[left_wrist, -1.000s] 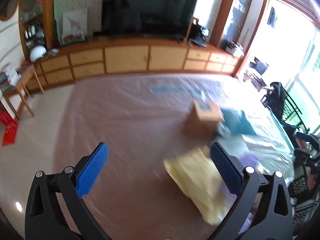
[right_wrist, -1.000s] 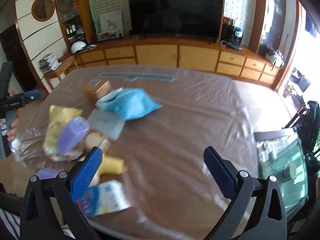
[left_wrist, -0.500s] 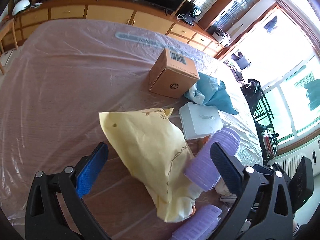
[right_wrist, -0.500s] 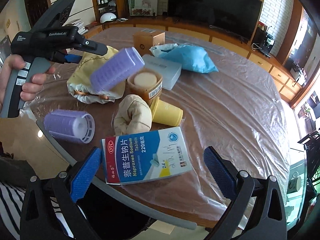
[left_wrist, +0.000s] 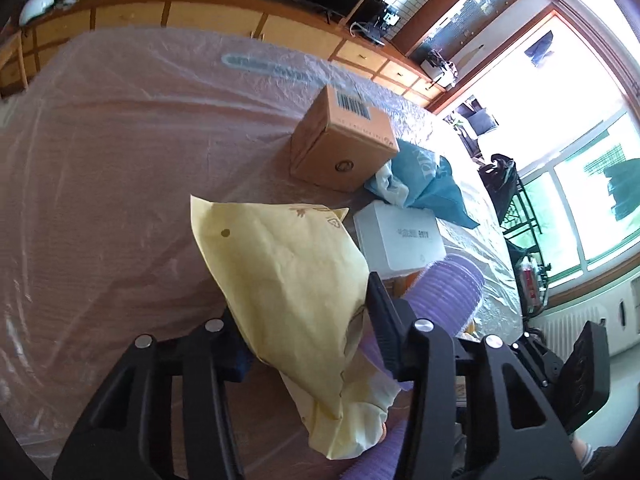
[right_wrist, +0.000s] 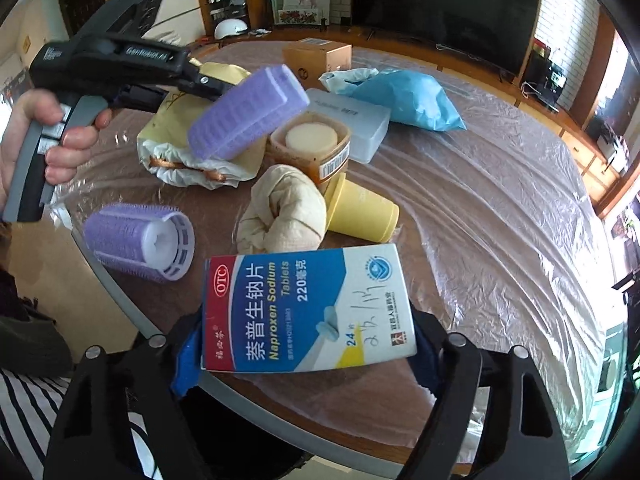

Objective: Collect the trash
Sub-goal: 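Grasp the yellow paper bag with the left gripper while the right gripper grasps the Naproxen medicine box, then lift both held items and carry them over the black trash bin, then open both grippers to drop the paper bag and medicine box into the bin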

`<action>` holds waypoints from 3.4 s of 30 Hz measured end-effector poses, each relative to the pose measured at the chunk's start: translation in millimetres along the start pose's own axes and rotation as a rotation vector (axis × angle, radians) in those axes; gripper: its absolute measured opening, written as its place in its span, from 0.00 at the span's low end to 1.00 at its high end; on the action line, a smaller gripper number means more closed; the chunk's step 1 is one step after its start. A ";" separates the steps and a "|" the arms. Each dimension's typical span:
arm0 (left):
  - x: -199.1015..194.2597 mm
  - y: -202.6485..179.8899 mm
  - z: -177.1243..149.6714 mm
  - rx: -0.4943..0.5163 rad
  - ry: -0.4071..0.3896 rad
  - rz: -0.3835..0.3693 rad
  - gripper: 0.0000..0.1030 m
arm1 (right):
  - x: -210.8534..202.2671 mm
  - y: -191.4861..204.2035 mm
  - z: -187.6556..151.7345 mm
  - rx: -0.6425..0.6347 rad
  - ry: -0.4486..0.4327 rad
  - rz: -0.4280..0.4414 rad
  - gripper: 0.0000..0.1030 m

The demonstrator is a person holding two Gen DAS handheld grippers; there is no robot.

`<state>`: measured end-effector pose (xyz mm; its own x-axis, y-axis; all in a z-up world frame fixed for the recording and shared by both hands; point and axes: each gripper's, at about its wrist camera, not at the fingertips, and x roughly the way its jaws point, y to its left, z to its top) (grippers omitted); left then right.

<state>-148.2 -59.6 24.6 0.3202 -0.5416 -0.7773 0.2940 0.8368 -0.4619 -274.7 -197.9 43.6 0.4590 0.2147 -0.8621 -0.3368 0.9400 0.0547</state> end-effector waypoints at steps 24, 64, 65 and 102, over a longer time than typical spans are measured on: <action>-115.5 -37.8 0.9 0.128 -0.374 0.181 0.44 | -54.2 -28.4 28.9 0.210 -0.186 0.050 0.76; -83.2 -111.7 -145.3 0.572 0.025 -0.021 0.44 | -94.1 20.6 -55.3 0.157 -0.053 0.161 0.76; -78.4 -111.7 -149.4 0.586 0.035 -0.007 0.44 | -89.7 22.8 -59.0 0.155 -0.038 0.158 0.76; 19.5 -79.3 -196.0 0.552 0.169 0.153 0.44 | 24.7 46.6 -98.8 0.181 0.111 0.035 0.76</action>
<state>-341.7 -120.7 -37.7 0.2614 -0.3605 -0.8954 0.6948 0.7142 -0.0847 -360.3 -175.0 -24.9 0.3534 0.2265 -0.9076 -0.1931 0.9670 0.1662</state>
